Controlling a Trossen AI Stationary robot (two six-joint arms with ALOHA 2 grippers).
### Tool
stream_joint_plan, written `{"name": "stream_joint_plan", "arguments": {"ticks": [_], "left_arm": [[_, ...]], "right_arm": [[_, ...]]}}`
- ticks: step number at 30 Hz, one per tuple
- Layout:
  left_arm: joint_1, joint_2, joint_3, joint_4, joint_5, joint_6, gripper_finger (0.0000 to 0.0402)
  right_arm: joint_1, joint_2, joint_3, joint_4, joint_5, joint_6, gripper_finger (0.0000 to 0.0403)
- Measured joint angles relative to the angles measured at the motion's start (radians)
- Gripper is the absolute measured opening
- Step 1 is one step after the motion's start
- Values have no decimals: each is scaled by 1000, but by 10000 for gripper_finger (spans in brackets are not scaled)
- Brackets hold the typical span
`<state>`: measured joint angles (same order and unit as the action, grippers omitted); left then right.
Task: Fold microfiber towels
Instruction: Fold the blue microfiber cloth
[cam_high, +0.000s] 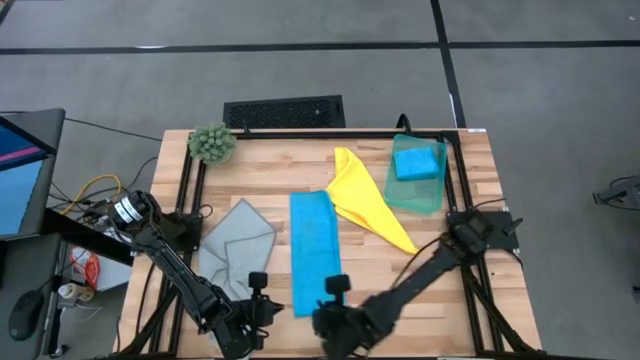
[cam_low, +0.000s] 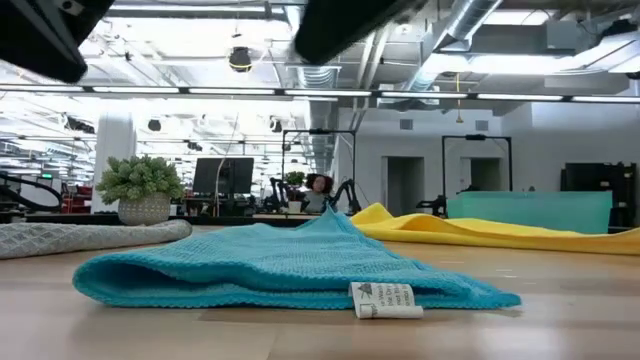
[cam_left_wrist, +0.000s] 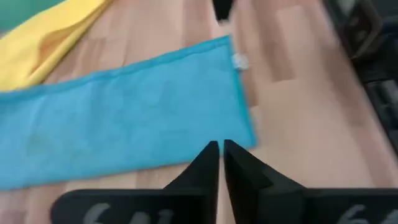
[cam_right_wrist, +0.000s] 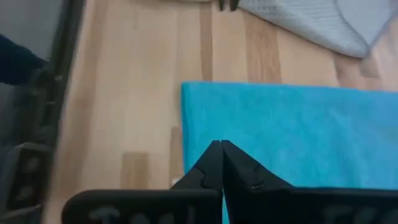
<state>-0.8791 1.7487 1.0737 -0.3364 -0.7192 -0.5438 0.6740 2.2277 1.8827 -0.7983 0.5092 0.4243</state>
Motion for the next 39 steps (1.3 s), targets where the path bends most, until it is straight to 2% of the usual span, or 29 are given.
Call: {"name": "stream_joint_plan", "arguments": {"ticks": [4,7,11,14,17,20,25,32,39], "left_arm": [[8,18,-5,136,37,135,64],[13,22,-34,218,71,204,103],[25,36,-67,285,79,225,150],[31,57,-87,361,76,249,173],[31,100,-94,404,87,275,181],[31,155,-90,427,86,328,182],[41,238,-88,466,79,386,183],[55,249,-87,455,39,364,183],[69,248,-86,448,66,349,183]], "right_arm": [[82,-75,-139,-2,76,132,33],[140,-134,-306,101,121,234,50],[183,-220,-564,473,181,230,78],[181,-232,-725,752,175,111,98],[166,-209,-812,1004,145,-28,113],[142,-184,-838,1094,129,-92,124],[104,-164,-839,1121,90,-185,144],[79,-159,-846,1098,61,-223,165],[63,-159,-888,1103,10,-211,168]]}}
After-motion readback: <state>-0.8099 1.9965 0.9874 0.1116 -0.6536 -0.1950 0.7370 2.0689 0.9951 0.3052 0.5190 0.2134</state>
